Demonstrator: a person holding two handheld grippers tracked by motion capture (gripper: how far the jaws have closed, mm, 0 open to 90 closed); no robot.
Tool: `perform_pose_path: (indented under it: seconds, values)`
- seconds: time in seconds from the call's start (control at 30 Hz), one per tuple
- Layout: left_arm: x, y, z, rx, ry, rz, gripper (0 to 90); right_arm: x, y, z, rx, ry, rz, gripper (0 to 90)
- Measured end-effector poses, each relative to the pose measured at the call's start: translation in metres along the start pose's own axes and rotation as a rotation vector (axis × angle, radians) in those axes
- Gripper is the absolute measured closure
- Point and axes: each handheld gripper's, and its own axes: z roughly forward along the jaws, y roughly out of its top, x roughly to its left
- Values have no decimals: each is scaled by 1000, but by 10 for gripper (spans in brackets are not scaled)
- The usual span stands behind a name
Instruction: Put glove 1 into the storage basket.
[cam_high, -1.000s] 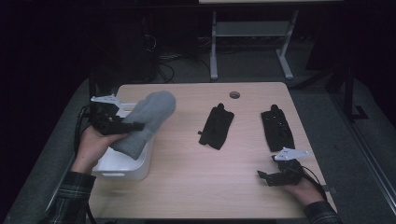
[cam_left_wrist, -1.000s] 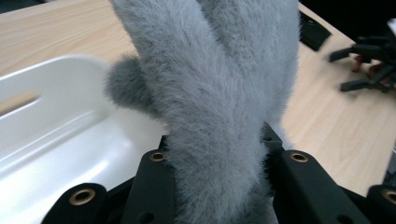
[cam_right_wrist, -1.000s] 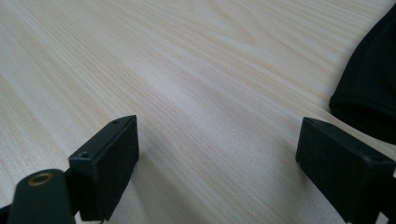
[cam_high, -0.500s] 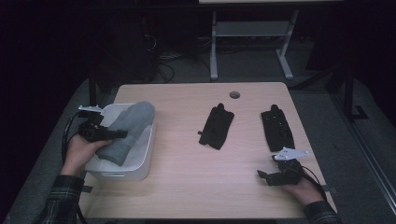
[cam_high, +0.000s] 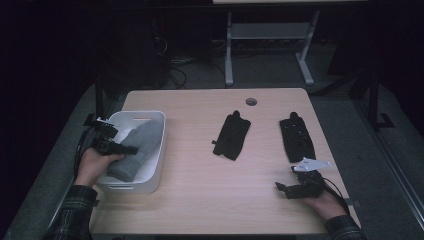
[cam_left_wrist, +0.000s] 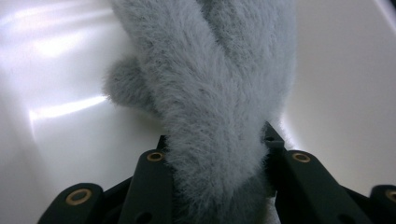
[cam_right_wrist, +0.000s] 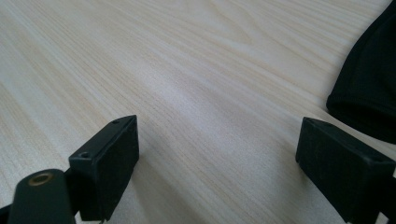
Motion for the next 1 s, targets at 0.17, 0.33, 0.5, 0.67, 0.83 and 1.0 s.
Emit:
perform_pose_path:
  seconds: [0.17, 0.33, 0.5, 0.67, 0.83, 1.0]
  values:
    - [-2, 2, 3, -12, 22, -14, 551, 0, 0, 0, 0, 0, 0, 129]
    - [-4, 2, -2, -52, 89, -8, 408, 0, 0, 0, 0, 0, 0, 128]
    - [-3, 2, -17, -124, 134, -8, 380, 0, 0, 0, 0, 0, 0, 128]
    - [-1, 3, -26, -158, 132, -4, 389, 0, 0, 0, 0, 0, 0, 128]
    - [-9, 5, -35, -228, 99, 15, 334, 0, 0, 0, 0, 0, 0, 128]
    - [-21, 11, -41, -265, 89, 48, 279, 0, 0, 0, 0, 0, 0, 128]
